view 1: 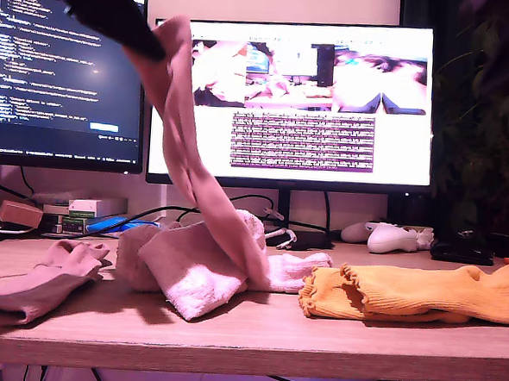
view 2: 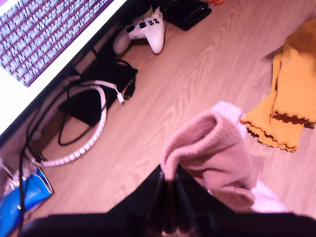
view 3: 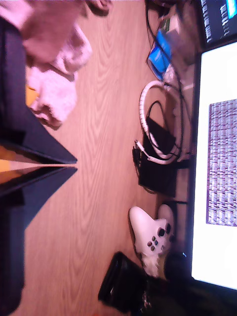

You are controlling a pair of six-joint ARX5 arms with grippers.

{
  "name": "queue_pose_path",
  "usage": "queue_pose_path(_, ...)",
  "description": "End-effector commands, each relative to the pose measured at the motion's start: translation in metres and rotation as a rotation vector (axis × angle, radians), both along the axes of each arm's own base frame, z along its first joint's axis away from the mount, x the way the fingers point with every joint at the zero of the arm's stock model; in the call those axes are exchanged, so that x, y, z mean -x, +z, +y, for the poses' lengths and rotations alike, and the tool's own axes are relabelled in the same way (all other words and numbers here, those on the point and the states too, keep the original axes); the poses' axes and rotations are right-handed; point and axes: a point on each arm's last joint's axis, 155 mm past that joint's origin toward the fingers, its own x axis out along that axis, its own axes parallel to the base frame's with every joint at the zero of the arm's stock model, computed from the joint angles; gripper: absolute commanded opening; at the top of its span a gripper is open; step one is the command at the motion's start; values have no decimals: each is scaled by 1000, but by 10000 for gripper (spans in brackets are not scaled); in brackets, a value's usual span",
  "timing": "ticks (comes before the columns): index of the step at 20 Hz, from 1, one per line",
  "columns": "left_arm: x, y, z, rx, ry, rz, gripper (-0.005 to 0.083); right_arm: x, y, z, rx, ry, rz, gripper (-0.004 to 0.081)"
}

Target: Pair up the socks based on colour and pattern, by placing them on top of one another

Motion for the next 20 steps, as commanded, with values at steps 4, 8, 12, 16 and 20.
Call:
queue_pose_path(4, -44, 36, 48, 23, 187, -157, -21, 8, -18, -5, 54, 7, 63, -13)
queue_pose_path(8, -71, 51, 84, 55, 305, -231, -21, 10, -21, -1, 49, 31, 75, -13)
queue_pose_path(12, -94, 22, 98, 75, 371, -154, -20, 11, -22, 0, 48, 35, 78, -13)
queue_pose_path(16, -98, -41, 107, 48, 447, 57, -20, 13, -24, 3, 43, 56, 90, -13)
queue_pose_path(20, -72, -78, 123, -30, 517, 229, -21, 15, -25, 7, 36, 79, 98, -13)
